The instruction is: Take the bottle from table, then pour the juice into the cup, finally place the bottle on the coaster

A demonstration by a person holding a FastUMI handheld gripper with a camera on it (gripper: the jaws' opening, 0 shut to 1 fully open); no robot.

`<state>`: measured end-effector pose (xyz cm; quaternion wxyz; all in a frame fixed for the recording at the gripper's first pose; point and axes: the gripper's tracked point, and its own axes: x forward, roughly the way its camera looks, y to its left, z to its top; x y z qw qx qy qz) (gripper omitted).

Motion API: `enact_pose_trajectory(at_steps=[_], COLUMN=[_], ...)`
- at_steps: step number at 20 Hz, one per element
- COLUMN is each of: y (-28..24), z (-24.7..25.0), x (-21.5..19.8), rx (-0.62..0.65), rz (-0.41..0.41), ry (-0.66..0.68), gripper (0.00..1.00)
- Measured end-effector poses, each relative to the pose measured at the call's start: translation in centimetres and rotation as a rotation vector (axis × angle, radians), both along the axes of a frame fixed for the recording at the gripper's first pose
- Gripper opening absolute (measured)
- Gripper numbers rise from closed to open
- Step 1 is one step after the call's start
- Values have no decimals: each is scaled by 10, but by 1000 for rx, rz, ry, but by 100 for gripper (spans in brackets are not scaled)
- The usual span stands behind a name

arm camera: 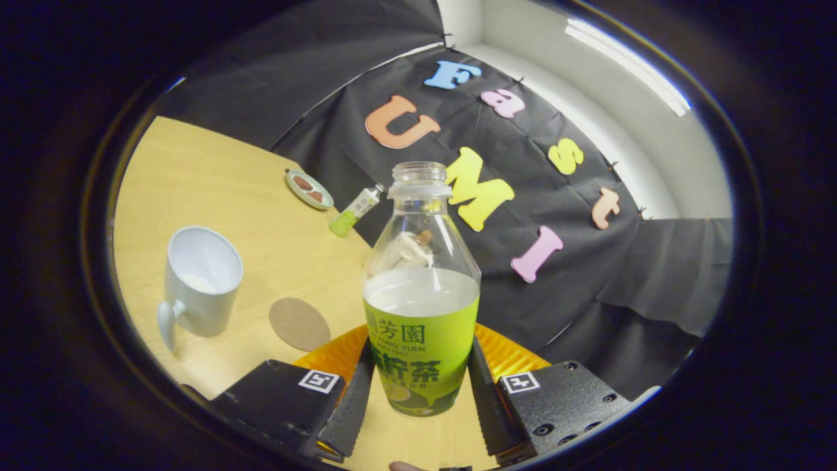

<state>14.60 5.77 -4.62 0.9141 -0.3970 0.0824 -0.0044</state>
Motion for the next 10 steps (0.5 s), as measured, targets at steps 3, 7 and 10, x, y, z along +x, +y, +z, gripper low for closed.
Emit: enact_pose_trajectory(at_steps=[3,7,10], y=[3,7,11], z=[-1,-3,3], x=[5,1,-1], rx=[-122,-247,-345], rz=[6,29,39], ry=[-38,-73,-127], gripper=[76,75,76])
